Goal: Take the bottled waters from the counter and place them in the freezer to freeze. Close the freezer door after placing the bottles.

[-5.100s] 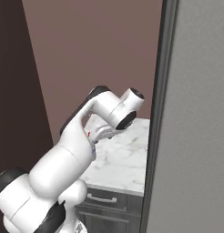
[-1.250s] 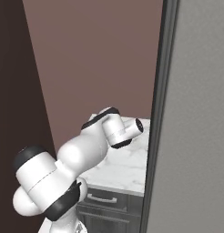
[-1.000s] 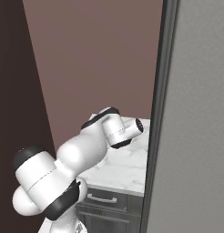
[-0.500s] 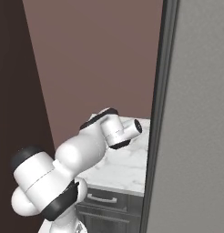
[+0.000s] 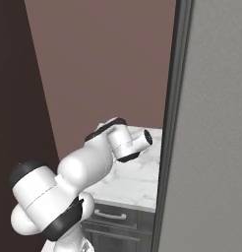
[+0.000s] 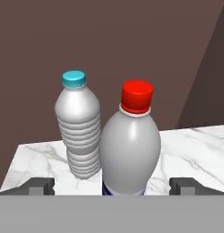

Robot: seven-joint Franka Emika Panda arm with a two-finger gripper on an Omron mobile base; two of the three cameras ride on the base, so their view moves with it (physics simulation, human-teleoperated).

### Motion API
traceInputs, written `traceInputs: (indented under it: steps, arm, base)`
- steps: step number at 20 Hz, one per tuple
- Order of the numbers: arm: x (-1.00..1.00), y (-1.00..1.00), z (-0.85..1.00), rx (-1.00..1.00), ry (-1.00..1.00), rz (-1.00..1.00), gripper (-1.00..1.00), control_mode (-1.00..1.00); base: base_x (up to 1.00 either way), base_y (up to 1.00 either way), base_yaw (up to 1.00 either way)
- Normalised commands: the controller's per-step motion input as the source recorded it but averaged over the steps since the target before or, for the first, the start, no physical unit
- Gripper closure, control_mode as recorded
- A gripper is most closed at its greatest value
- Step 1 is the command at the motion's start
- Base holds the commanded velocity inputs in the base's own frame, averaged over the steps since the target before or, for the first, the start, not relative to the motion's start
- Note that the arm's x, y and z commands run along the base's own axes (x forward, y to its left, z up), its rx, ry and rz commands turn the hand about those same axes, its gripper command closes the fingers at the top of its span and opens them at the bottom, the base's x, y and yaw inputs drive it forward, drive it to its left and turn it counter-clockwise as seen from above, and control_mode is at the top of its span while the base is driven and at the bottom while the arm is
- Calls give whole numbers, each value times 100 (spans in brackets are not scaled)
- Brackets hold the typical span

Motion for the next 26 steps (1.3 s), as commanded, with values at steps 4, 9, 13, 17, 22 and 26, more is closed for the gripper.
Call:
traceInputs:
  steps: [4,9,13,17,22,26]
  arm:
    - [0,7,0,0,0,0,-100,-100]
    - [1,0,0,2,0,0,-100,-100]
    - [2,0,0,2,0,0,-100,-100]
    - [18,0,0,0,0,0,-100,-100]
    - [13,0,0,1,0,0,-100,-100]
    - [0,1,0,1,1,0,-100,-100]
  base:
    - [0,0,0]
    - [0,0,0]
    - [0,0,0]
    - [0,0,0]
    - [0,0,0]
    - [0,0,0]
